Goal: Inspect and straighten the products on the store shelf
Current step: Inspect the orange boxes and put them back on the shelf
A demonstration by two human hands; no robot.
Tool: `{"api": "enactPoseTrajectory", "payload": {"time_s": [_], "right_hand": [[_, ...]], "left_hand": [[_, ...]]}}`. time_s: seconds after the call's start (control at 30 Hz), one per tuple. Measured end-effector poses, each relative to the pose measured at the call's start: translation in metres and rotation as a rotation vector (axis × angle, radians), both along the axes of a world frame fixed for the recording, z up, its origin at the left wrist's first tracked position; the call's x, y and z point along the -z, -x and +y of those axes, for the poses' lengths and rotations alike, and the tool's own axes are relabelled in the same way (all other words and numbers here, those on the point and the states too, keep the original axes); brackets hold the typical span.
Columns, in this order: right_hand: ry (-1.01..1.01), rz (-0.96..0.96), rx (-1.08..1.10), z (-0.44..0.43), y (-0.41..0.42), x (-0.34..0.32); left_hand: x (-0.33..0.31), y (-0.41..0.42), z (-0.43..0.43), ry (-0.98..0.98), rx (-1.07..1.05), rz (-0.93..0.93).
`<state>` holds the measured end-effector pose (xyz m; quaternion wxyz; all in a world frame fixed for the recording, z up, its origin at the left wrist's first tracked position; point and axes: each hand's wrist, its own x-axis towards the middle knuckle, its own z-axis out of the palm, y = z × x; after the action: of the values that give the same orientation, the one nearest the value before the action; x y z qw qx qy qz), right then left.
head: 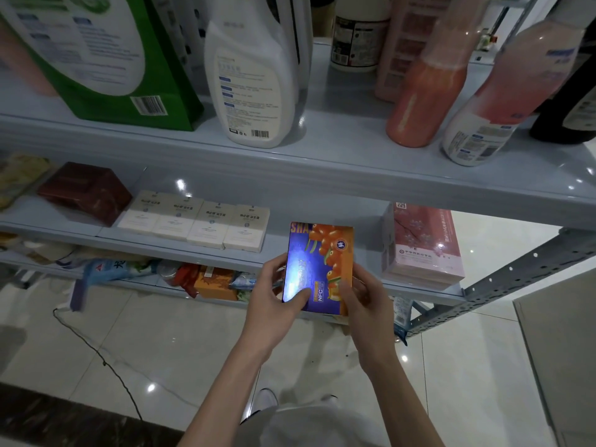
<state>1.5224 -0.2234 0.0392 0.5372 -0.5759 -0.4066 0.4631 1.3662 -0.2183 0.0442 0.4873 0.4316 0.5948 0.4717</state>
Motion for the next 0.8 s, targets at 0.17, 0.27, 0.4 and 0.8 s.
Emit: {"api": "enactPoseTrajectory", "payload": {"time_s": [0.17,0.27,0.4,0.8], "right_hand": [[0.027,0.024,0.029,-0.011,-0.001,0.005],[0.021,0.030,0.027,-0.012,-0.004,0.003],[0.012,0.041,0.002,-0.014,-0.013,0.003],[0.019,0.146,-0.187,-0.004,0.011,0.004]], "left_hand": [[0.001,0.000,-0.008,-0.010,-0.039,-0.078],[0.000,-0.004,-0.012,-0.016,-0.056,-0.048],[0.000,-0.013,-0.016,-0.006,-0.101,-0.058],[-0.003,0.003,-0.036,0.002,-0.336,0.024]]}}
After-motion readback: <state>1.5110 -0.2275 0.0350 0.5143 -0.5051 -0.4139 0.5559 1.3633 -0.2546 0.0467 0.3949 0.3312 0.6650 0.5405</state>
